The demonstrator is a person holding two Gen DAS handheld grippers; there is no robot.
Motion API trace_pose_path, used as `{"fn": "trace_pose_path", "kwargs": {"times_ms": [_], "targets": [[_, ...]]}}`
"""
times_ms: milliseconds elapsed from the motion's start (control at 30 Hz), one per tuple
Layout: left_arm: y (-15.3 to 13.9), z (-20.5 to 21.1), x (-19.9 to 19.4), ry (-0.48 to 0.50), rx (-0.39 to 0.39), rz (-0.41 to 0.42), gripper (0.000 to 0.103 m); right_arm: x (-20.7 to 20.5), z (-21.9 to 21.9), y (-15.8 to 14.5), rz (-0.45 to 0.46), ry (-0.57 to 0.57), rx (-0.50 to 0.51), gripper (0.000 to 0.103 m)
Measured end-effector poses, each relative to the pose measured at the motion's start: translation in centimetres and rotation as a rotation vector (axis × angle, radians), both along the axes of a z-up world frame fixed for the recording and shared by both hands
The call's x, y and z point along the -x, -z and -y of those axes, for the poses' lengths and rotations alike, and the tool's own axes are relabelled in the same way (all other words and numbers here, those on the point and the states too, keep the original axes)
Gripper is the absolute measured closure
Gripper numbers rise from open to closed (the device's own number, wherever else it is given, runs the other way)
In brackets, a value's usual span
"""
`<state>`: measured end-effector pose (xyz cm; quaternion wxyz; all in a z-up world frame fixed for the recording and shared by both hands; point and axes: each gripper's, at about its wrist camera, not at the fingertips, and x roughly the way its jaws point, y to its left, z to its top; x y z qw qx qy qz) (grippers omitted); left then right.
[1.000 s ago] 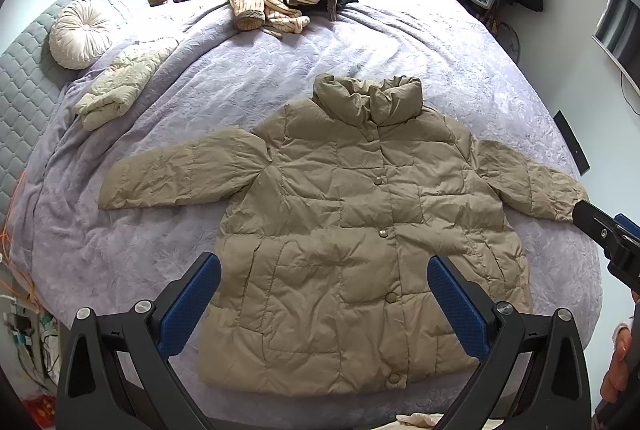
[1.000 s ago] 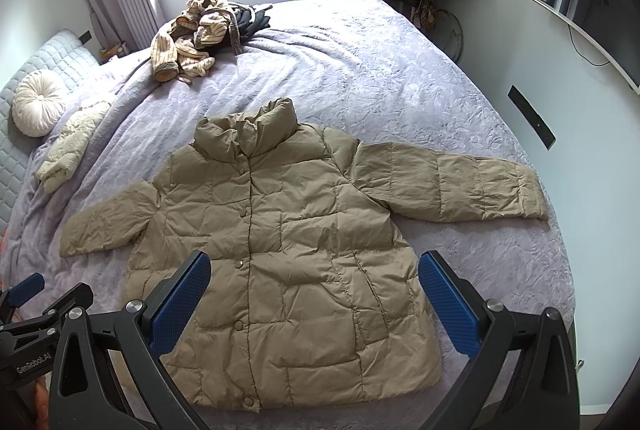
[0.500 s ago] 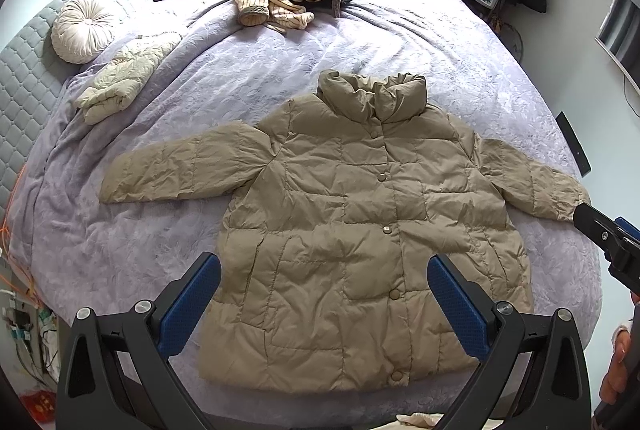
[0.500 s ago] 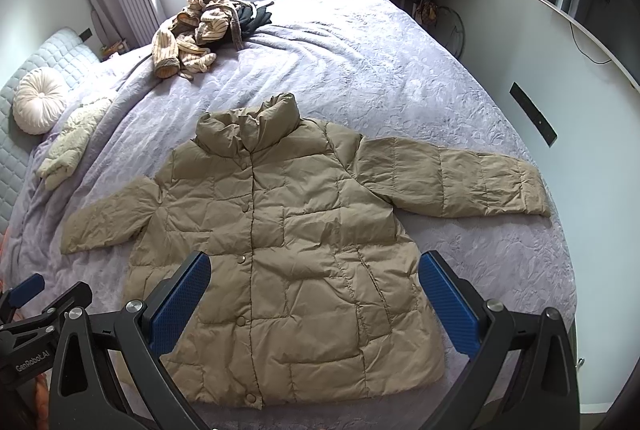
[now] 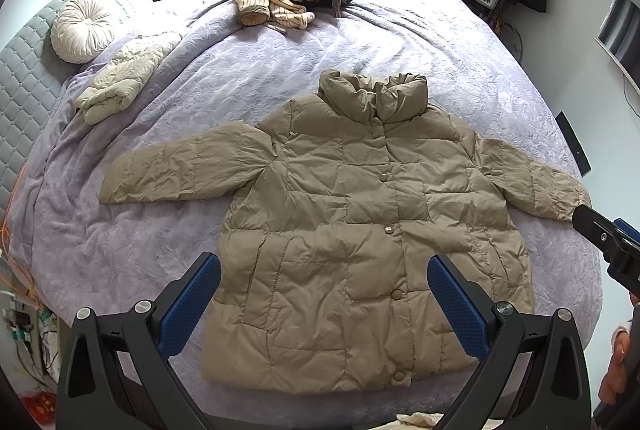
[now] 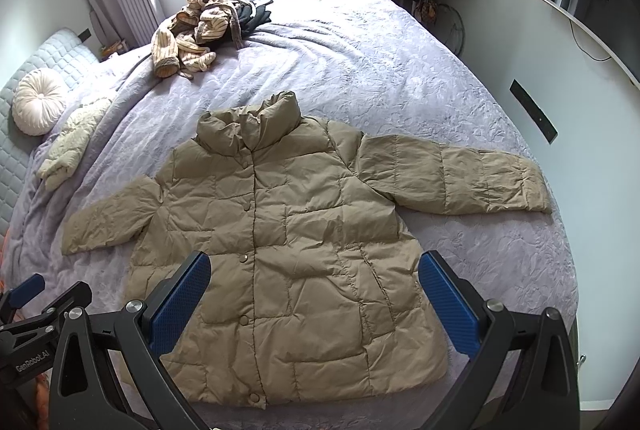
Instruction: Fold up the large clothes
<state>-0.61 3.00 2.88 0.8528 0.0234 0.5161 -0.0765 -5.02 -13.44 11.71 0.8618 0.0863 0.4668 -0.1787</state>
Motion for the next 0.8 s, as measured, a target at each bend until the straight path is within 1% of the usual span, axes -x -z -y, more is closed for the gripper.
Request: {"fn": "trace_pose_path", "kwargs": {"times_ms": [367,467,667,800], "targets": [[0.1,0.1,0.0,-0.001,0.001,-0.003,0.000,-0.3,0.0,0.0,-0.001,0.001,-0.002,0.000],[0.7,-0.2,0.0,-0.005,0.005,-0.011,0.000,-0.3,-0.2,0.1,-0.007,0.000,-0.009,0.000],[1.3,-0.9,-0.4,-0.016,0.012,-0.036,0.000,-0.3,-1.8,1.6,-0.039,-0.006,-0.024,0.000],[1.7,-1.3,-1.3,-0.020,0.016,-0.055,0.000,-1.2,-2.3,2.3,-0.064,-0.026,-0.039,0.000]]}}
